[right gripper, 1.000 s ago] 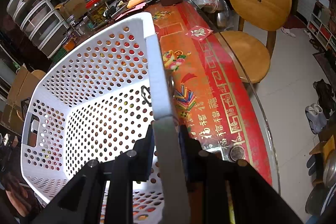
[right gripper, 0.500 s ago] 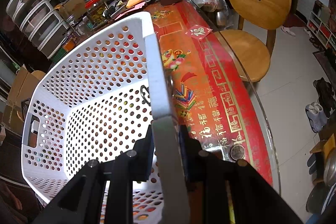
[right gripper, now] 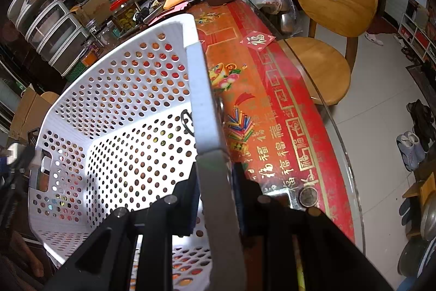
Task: Organize rigid objects
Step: 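Carry the flat charger into the basket and open the left tool, then grasp the small white cube charger with the left tool, then carry the cube charger into the basket and open the left tool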
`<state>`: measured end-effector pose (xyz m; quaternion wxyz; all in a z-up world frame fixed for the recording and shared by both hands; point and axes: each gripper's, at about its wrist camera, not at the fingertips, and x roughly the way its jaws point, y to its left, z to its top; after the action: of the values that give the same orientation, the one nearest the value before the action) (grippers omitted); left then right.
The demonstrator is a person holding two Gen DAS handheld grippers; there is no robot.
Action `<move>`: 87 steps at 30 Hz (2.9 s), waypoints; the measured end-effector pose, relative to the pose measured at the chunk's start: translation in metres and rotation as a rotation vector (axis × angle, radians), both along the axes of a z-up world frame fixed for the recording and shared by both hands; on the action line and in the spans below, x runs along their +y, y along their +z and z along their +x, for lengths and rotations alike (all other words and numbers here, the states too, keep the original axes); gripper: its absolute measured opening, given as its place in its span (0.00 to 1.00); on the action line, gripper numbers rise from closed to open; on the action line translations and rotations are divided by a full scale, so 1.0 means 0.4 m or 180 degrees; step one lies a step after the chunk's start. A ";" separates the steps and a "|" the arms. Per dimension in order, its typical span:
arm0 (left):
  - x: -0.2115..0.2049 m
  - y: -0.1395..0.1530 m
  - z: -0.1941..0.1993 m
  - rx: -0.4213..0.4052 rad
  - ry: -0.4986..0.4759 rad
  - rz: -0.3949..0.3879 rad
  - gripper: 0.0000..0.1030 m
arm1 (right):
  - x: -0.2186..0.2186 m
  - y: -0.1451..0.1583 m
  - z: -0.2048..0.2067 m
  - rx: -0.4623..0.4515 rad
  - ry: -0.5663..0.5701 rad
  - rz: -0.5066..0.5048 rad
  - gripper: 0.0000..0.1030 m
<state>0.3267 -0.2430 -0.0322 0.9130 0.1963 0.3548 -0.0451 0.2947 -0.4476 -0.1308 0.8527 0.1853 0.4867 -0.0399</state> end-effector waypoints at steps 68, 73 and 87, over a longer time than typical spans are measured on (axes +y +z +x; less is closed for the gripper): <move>0.597 0.073 0.107 -0.0304 0.1131 -0.0347 0.26 | -0.002 0.000 0.001 0.0051 0.0015 0.0022 0.21; 0.482 0.136 0.039 -0.0421 0.0924 -0.0315 0.26 | -0.002 0.000 0.001 0.0052 0.0012 0.0022 0.21; 0.115 0.123 -0.070 -0.0277 0.0159 -0.0192 0.26 | -0.002 0.000 0.001 0.0050 0.0014 0.0021 0.21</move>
<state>0.2989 -0.1971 0.0169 0.9339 0.1615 0.3181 -0.0244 0.2949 -0.4482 -0.1308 0.8483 0.1868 0.4940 -0.0379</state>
